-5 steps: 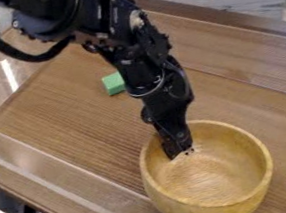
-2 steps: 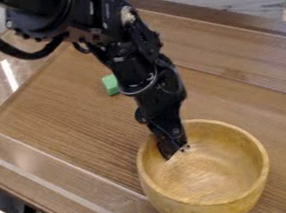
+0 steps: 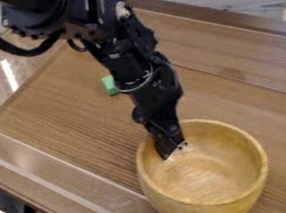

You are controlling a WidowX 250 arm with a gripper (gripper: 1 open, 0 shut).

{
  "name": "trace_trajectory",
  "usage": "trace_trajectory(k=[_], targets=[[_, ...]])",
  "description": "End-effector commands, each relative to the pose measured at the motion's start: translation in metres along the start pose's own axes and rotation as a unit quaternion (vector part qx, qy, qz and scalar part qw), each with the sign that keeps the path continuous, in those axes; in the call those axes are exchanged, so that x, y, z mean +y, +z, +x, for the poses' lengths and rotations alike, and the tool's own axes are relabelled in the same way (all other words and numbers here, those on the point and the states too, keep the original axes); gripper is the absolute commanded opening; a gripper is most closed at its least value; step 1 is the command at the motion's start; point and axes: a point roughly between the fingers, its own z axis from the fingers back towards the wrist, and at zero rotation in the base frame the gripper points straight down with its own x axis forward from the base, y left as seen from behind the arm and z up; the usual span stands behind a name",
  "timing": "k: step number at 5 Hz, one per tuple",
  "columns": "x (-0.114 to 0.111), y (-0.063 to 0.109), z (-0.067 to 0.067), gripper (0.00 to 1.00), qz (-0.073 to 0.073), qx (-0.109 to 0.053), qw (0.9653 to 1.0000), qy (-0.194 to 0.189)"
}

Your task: Put the green block in the brown bowl

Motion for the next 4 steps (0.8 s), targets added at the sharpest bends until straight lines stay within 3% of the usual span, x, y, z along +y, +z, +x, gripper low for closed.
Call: trace_trajectory(k=[1,4], targets=[[-0.0027,0.0040,-0.0008,0.00,-0.009,0.004,1.0000,-0.001],[-0.0071,0.0071,-0.0038,0.00,-0.031,0.013,0.9989,0.032]])
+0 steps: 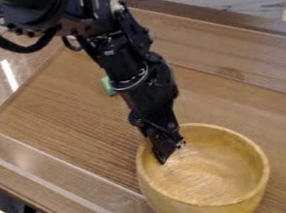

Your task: Put the green block in the brown bowl

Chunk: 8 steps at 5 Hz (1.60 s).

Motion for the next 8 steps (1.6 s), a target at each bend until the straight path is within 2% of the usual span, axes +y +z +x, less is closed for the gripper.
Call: trace_trajectory(k=[1,5,8], targets=[[-0.004,0.005,0.000,0.00,-0.007,0.001,1.0000,0.004],[-0.009,0.028,-0.006,0.00,-0.034,0.015,0.9979,0.054],[-0.010,0.047,-0.004,0.00,-0.046,0.012,0.9956,0.081]])
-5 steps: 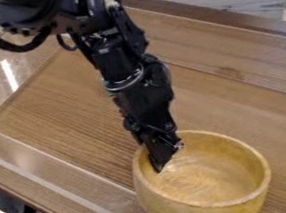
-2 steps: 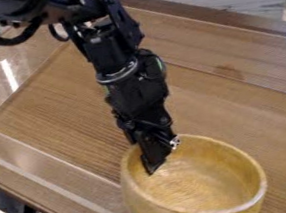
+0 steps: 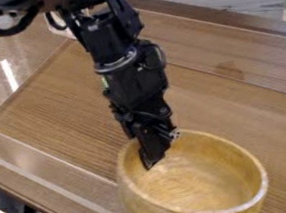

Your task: Put the green block in the brown bowl

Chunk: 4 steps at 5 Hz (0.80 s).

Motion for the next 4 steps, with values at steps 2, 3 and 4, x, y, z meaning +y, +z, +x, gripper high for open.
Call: trace_trajectory(k=[2,3,4], targets=[[0.007,0.046,0.015,0.00,0.015,-0.050,0.9986,0.013],[0.021,0.099,0.023,0.00,0.035,-0.076,0.9954,0.047],[0.058,0.137,0.010,0.00,0.055,-0.089,0.9913,0.080]])
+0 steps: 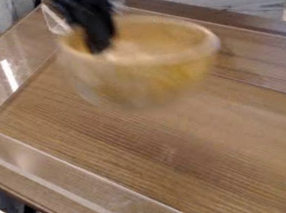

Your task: Put the green block in the brown bowl

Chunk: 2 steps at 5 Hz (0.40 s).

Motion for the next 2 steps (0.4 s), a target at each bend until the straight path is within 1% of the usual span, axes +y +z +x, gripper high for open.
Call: trace_trajectory(k=[1,2], targets=[[0.038,0.014,0.009,0.00,0.020,-0.021,0.9996,-0.006],[0.048,0.008,0.008,0.00,0.021,-0.021,0.9996,-0.001]])
